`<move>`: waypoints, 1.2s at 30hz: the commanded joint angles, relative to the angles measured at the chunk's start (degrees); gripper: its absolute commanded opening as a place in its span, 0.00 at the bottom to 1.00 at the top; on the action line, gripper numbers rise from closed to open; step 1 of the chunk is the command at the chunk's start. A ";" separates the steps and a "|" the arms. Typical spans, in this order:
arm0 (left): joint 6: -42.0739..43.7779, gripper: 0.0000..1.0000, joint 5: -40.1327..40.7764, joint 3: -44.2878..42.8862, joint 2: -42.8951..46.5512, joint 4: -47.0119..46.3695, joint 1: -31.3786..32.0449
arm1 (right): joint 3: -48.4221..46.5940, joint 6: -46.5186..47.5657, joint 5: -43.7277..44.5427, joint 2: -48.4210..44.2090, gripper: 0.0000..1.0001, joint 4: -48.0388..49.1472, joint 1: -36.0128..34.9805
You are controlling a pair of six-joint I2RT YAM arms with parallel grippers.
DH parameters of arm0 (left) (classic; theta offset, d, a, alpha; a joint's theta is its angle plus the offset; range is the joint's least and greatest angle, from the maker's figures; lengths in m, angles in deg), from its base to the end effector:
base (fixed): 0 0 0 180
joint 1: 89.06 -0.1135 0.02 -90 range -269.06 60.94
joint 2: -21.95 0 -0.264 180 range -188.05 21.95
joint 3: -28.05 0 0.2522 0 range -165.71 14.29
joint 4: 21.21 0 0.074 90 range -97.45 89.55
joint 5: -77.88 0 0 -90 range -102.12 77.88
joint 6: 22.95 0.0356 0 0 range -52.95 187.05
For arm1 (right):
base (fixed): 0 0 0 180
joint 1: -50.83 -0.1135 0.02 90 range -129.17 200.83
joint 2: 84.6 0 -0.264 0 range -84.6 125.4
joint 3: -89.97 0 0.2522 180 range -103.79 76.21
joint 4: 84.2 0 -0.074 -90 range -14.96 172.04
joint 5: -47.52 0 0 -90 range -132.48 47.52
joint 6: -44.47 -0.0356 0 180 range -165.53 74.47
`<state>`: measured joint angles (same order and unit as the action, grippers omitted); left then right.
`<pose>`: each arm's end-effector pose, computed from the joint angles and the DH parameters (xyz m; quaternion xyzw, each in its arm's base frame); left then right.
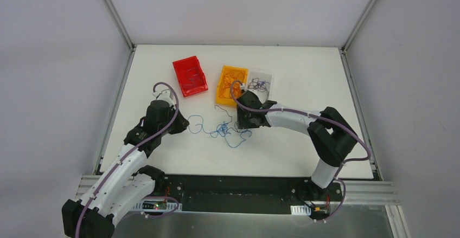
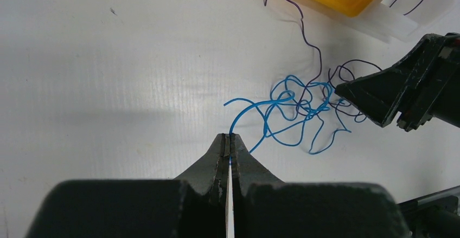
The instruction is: Untangle the cables
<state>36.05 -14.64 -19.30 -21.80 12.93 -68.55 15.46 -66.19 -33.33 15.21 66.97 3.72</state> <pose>0.1637 -0.0629 0.2562 -0.0685 0.8655 -0.2326 0.4382 0.2471 0.2577 0.1774 -0.1931 0.9288 0.1081 0.2971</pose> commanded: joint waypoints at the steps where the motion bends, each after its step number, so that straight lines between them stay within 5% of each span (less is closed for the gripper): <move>1: 1.12 0.00 1.37 -0.78 1.05 -1.31 -0.30 | -0.67 -0.21 1.62 -1.51 0.31 -0.74 -0.47; 3: 1.04 0.00 1.83 -0.78 1.06 -1.31 -0.30 | -0.05 -0.06 2.52 -4.32 0.09 -0.57 -0.37; 5: 1.03 0.00 2.16 -0.85 0.99 -1.20 -0.30 | 0.80 0.09 4.11 -7.47 0.00 -0.99 -0.25; 9: 1.11 0.00 5.77 -1.11 1.70 -0.17 -0.30 | 3.39 0.05 8.60 -15.27 0.00 -2.13 1.85; 20: -5.90 0.00 35.79 -9.29 5.48 14.36 -0.86 | 11.44 2.11 19.41 -43.60 0.00 -9.45 19.81; 24: -0.91 0.00 45.73 -15.69 6.06 18.39 -1.17 | 12.31 -2.41 21.20 -49.16 0.00 -12.14 26.74; 36: 4.76 0.00 58.93 -20.55 8.47 20.91 -1.18 | 11.26 -5.20 29.84 -56.83 0.00 -15.10 30.27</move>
<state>38.24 35.17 -38.22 -13.47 30.35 -69.29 29.06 -69.71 -10.29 -39.63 54.27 32.74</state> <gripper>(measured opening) 0.008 0.009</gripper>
